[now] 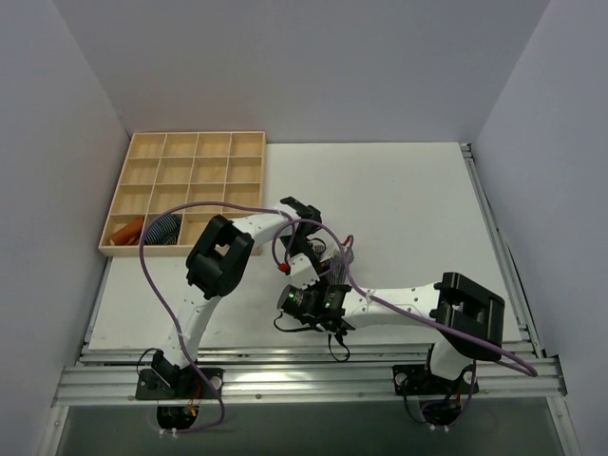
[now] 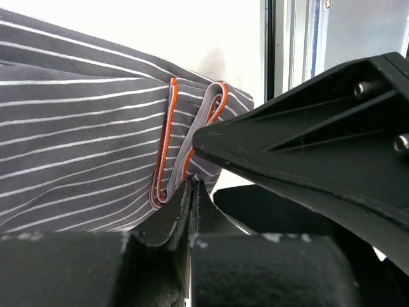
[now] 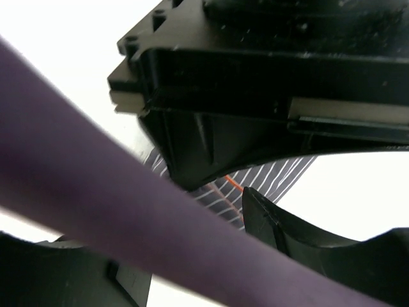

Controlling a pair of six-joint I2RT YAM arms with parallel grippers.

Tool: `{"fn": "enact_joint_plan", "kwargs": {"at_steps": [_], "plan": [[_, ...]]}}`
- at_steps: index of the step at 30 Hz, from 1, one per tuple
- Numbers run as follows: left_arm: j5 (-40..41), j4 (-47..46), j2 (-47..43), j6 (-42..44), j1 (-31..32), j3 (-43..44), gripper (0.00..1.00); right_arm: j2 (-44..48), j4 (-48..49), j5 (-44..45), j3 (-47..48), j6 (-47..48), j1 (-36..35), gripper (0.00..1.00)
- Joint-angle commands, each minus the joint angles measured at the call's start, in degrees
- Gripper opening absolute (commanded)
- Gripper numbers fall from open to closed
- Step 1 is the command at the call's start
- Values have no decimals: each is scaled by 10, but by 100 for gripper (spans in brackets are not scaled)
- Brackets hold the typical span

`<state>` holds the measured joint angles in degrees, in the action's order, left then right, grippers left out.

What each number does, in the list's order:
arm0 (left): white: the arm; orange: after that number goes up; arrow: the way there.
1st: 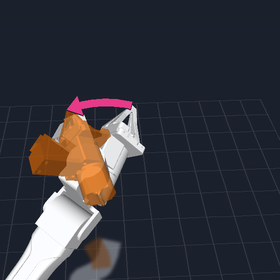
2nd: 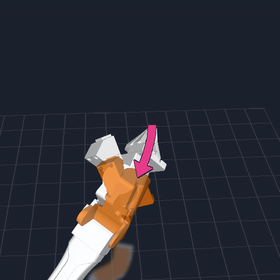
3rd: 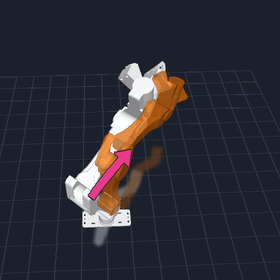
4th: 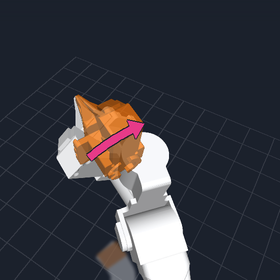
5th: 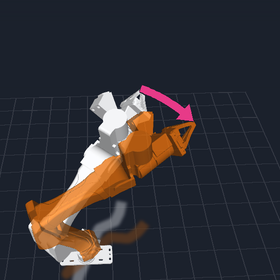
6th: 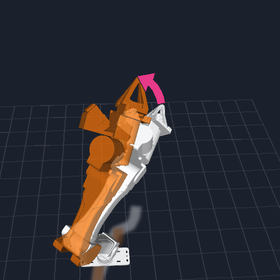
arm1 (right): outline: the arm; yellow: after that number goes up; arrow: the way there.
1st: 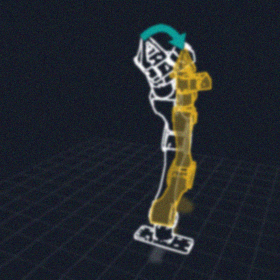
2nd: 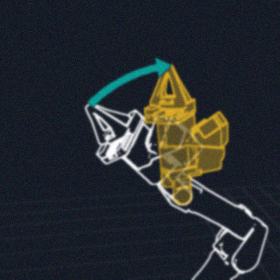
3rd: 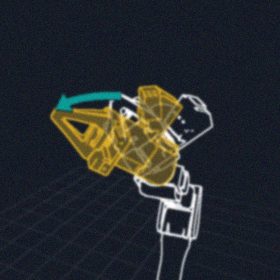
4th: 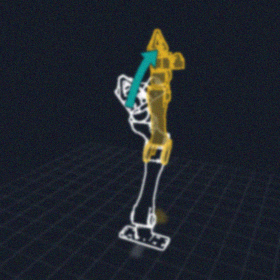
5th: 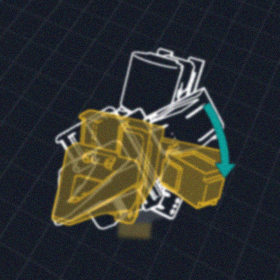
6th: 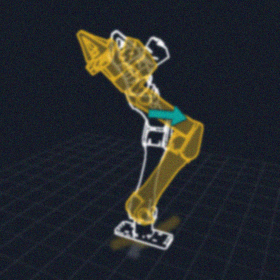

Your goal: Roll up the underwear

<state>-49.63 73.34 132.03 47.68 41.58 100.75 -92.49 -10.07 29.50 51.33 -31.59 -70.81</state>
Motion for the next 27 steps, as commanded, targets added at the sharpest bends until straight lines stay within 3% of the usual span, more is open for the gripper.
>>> {"fn": "enact_joint_plan", "kwargs": {"at_steps": [1, 11, 27], "plan": [[38, -13, 2, 16, 6, -2, 2, -4, -47, -58, -10, 22, -27, 48], [44, -13, 4, 25, 23, -10, 2, -31, -89, -71, -4, -14, -32, 49], [53, 0, 14, 29, 34, 4, 2, -16, -138, -181, 17, 86, -10, 48]]}}
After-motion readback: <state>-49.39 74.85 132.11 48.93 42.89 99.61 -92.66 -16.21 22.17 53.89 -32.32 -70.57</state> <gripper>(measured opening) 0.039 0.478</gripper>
